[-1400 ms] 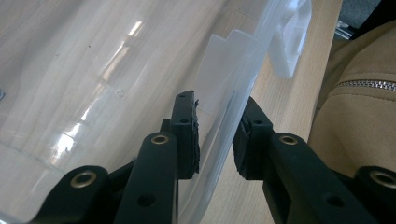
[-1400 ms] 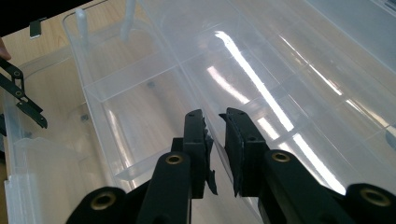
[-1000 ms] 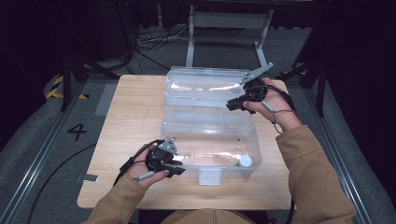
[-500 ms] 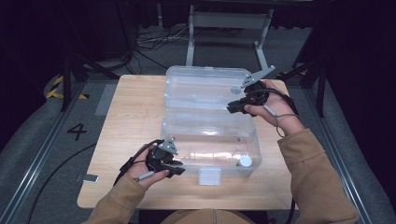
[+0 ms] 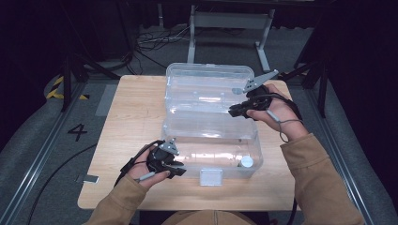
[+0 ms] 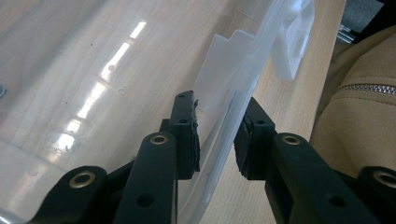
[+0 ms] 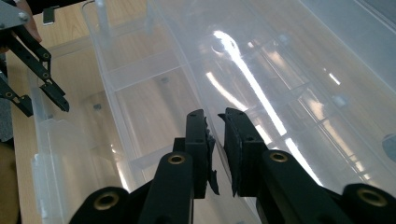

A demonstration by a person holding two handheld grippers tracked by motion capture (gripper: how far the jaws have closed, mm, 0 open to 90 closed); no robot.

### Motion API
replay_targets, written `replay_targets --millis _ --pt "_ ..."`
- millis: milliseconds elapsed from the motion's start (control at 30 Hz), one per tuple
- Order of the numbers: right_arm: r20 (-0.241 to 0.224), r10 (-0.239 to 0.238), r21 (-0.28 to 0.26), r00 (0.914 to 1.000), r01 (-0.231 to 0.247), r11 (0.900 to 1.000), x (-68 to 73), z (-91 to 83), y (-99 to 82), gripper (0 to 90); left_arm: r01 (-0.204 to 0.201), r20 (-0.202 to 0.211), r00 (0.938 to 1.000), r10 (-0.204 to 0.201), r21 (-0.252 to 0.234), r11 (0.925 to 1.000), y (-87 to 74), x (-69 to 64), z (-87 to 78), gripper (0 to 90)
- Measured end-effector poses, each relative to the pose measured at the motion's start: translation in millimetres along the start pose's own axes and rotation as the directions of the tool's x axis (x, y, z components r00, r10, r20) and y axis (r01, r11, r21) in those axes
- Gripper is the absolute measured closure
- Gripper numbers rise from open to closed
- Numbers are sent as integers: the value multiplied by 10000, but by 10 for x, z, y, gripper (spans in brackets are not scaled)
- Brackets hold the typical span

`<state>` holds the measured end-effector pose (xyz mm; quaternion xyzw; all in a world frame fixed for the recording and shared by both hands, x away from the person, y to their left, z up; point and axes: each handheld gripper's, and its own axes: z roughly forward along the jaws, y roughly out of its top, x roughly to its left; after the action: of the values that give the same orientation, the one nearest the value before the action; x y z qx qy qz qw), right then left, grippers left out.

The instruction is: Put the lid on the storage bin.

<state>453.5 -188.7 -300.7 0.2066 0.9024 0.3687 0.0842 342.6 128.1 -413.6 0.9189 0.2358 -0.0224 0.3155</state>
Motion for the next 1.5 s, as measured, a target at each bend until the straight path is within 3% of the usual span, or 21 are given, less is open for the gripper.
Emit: replay_targets --millis 1500 --pt "51 -633 -189 9980 634 9978 313 -119 -148 817 -8 1 10000 8 -24 10000 -3 1 0 715"
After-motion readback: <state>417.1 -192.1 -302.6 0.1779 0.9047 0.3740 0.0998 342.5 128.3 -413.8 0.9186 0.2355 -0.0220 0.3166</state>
